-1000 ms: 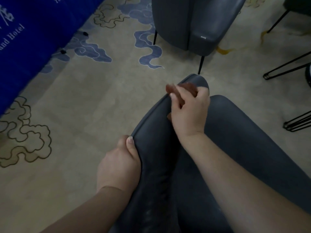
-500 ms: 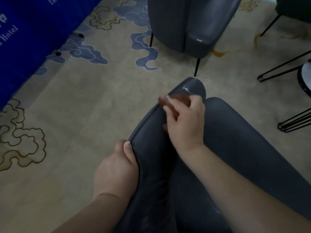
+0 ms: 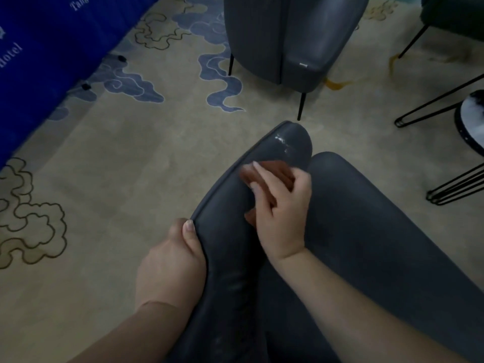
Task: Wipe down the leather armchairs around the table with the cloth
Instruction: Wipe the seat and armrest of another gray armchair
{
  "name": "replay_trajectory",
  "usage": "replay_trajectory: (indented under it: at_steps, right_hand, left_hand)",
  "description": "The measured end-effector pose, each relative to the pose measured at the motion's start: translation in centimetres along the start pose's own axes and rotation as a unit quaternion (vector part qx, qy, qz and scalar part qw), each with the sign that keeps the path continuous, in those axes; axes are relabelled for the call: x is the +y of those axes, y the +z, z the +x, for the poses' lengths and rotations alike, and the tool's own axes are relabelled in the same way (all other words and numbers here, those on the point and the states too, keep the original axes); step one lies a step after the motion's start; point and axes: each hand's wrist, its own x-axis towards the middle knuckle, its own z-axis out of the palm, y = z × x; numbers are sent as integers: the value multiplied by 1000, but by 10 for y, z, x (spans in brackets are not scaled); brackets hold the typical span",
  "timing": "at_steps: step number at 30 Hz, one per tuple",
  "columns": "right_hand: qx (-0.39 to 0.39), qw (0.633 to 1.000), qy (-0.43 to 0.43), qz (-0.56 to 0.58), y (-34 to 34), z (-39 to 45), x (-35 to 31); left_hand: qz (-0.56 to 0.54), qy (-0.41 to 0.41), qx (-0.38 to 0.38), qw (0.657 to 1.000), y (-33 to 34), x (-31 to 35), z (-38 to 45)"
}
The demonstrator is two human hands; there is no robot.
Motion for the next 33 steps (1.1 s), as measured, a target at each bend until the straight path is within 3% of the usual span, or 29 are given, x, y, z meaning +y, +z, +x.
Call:
replay_trajectory:
  at_steps: [4, 8, 15, 23, 25, 30, 33]
  right_hand:
    - [96, 975, 183, 82, 2, 36, 26]
    - [17, 971, 234, 49, 8, 100, 41]
    - [-44, 999, 31, -3, 9, 30, 26]
    - [40, 986, 160, -6, 19, 88, 38]
    - [14, 993, 118, -9, 16, 63, 26]
    - [-97, 992, -84, -15, 1, 9, 14]
    - [-82, 994, -46, -58, 2, 49, 28]
  left_hand:
    - [-1, -3, -3, 1000, -3, 1, 0]
    - [2, -4, -4, 1000, -3, 2, 0]
    - [2, -10, -14, 1000, -3, 3, 1]
    - [10, -7, -4, 1000, -2, 0, 0]
    - [7, -3, -5, 1000, -2, 0, 0]
    - [12, -4, -4, 1000, -1, 0, 1]
    - [13, 1, -2, 1000, -1, 1, 1]
